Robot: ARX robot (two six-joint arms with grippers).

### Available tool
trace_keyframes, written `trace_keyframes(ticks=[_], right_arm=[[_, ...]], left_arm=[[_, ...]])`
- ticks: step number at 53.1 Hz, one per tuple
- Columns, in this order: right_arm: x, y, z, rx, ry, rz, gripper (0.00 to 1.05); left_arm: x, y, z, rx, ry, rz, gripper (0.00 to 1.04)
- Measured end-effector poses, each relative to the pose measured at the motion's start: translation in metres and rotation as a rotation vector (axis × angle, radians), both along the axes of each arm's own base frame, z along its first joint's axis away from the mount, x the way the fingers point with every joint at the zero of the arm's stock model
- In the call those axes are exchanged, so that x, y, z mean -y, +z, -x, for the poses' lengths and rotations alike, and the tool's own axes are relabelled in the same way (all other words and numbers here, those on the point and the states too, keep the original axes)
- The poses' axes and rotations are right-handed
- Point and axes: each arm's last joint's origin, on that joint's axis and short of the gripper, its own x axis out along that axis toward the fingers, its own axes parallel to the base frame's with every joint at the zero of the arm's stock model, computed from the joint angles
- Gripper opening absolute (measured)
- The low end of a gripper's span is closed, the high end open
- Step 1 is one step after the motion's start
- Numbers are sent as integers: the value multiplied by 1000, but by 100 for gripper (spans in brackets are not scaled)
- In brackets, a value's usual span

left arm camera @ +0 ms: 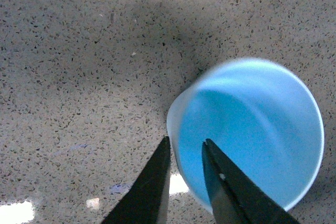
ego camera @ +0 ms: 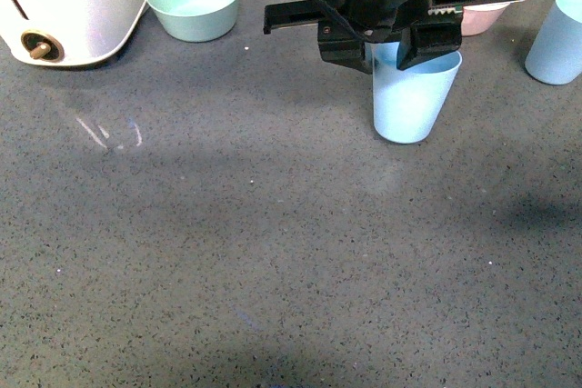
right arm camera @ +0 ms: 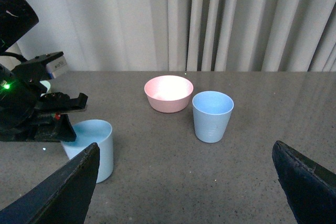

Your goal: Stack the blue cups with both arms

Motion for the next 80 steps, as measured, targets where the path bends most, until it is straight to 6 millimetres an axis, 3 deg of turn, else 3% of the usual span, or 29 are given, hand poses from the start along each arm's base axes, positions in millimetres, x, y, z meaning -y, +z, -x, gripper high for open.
trace_keyframes(ticks=[20,34,45,47,50,55,58,61,66,71,80], right_arm=[[0,0,0,0,0,0,96],[0,0,0,0,0,0,96],[0,0,0,0,0,0,96],[0,0,0,0,0,0,96],[0,0,0,0,2,0,96],[0,0,0,0,0,0,96],[0,0,0,0,0,0,96],[0,0,0,0,0,0,96],[0,0,0,0,4,0,96],[0,0,0,0,3,0,96],[0,0,0,0,0,0,96]], left_arm=[[-7,1,6,8,-5,29,97],[-47,46,15,134,53,113,96],[-111,74,12,318,157,205,96],[-121,73,13,404,182,172,94],[-150,71,16,701,297,83,83],[-204,70,39,944,364,19,69],[-259,75,78,1074,378,-17,55],[-284,74,106,1119,411,-55,44],[-297,58,137,1119,376,-75,23],[-304,41,152,1084,357,-93,3],[-312,37,173,1107,355,-91,2]])
